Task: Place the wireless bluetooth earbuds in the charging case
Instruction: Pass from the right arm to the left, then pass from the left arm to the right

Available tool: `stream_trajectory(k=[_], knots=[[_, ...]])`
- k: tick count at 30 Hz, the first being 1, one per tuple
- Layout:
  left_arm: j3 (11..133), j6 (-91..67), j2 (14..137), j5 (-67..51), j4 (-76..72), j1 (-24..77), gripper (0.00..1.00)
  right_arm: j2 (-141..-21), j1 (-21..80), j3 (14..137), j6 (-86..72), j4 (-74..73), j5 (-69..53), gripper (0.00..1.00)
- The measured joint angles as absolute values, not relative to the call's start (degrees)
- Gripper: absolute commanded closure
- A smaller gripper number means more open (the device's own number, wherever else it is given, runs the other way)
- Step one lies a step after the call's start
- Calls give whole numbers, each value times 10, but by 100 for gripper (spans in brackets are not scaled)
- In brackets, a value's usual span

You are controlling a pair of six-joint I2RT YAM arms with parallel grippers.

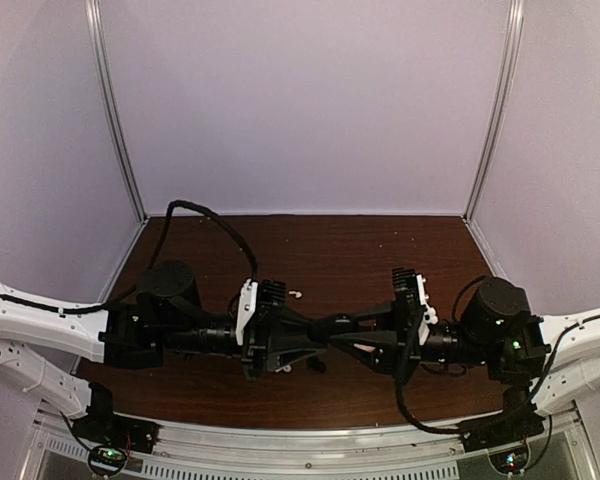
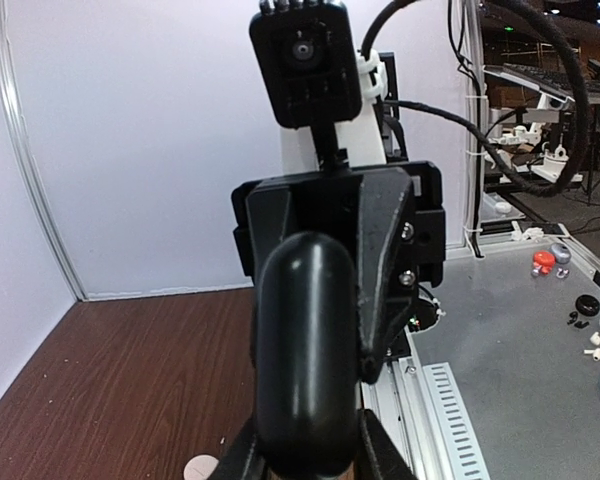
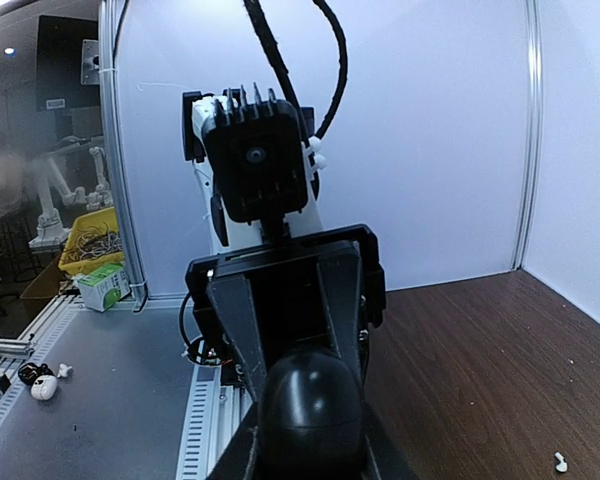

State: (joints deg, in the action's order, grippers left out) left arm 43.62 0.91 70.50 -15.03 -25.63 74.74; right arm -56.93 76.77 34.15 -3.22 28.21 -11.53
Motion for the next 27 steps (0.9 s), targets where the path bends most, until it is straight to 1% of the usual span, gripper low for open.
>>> stream_trajectory(k=[2, 3, 4, 5, 7, 9, 14, 21, 23, 27], knots=[[436, 5, 705, -153, -254, 747, 81, -569, 768, 342, -32, 282, -116, 93], [436, 3, 705, -156, -253, 747, 84, -569, 768, 342, -32, 282, -116, 84], [436, 2, 705, -157, -252, 747, 87, -569, 768, 342, -32, 282, -117, 72], [436, 1, 705, -157, -252, 747, 89, -569, 768, 342, -32, 282, -117, 63], [436, -4, 705, -158, -252, 747, 93, -569, 768, 342, -33, 282, -116, 50], [436, -10, 705, -158, -252, 747, 94, -565, 768, 341, -32, 279, -115, 42], [436, -22, 704, -157, -243, 747, 97, -537, 767, 339, -34, 262, -108, 26], [436, -43, 704, -183, -213, 733, 100, -522, 767, 350, -32, 187, -103, 23], [436, -49, 704, -196, -205, 726, 100, -526, 767, 362, -28, 154, -110, 25], [437, -58, 706, -217, -187, 719, 100, -554, 767, 397, -17, 99, -134, 36]])
